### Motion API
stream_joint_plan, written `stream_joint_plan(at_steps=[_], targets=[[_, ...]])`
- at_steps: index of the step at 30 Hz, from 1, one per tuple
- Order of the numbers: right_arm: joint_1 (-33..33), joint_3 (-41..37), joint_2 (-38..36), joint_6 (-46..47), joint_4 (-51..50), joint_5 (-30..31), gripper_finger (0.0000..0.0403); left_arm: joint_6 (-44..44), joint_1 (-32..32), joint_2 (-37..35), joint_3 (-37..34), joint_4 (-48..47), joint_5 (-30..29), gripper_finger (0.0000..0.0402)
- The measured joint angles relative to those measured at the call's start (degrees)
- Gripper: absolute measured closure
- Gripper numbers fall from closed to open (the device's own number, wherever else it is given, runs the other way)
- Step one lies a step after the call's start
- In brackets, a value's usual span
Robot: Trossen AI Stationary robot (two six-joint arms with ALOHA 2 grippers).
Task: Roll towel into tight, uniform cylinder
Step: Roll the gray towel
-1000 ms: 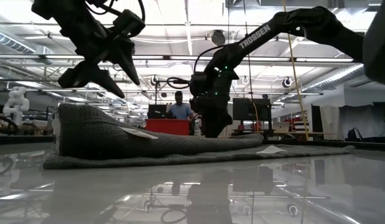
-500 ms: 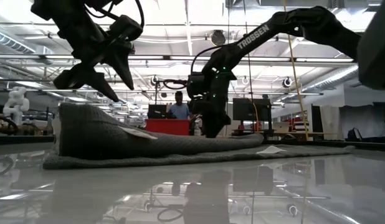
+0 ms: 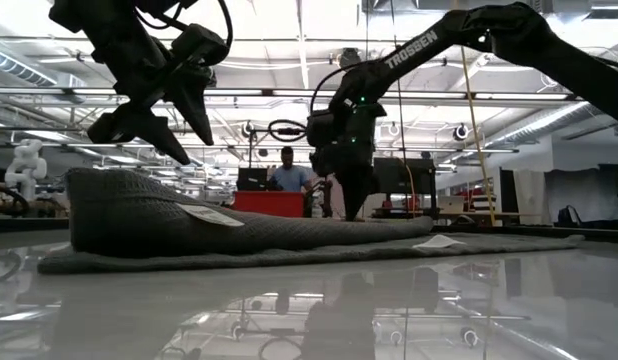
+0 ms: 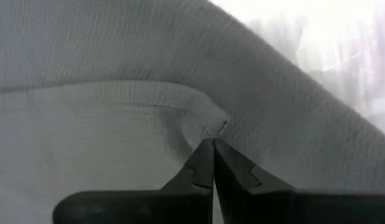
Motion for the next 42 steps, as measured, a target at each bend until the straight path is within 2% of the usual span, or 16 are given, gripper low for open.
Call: stream_joint_plan(at_steps=[5,8,15,19,24,32,42], targets=[[0.1,0.0,-3.2,-0.4,-5.4,-4.0,0.0402,0.5,0.0,0.0,0.0,0.1,0.3,0.0219],[0.5,0.0,-5.9,0.2,-9.4,-4.3,0.0402,1.7,0.0,0.0,0.0,0.1,1.0,0.0219],[1.9,0.0,-13.2,1.5,-18.9,-0.8,0.0403,3.1,0.0,0.0,0.0,0.5,3.9,0.0219],[2.8,0.0,-15.9,1.5,-23.5,0.5,0.0403,3.2,0.0,0.0,0.0,2.3,7.9,0.0219],[4.4,0.0,-18.4,4.7,-23.6,0.5,0.0403,3.4,-0.3,-0.8,0.0,5.0,12.4,0.0219],[6.2,0.0,-19.0,11.3,-23.5,0.9,0.0403,5.0,-1.0,-4.4,0.0,4.1,12.5,0.0219],[9.0,0.0,-19.0,18.8,-23.5,1.4,0.0403,7.9,-1.0,-6.0,0.0,-1.5,12.5,0.0219]])
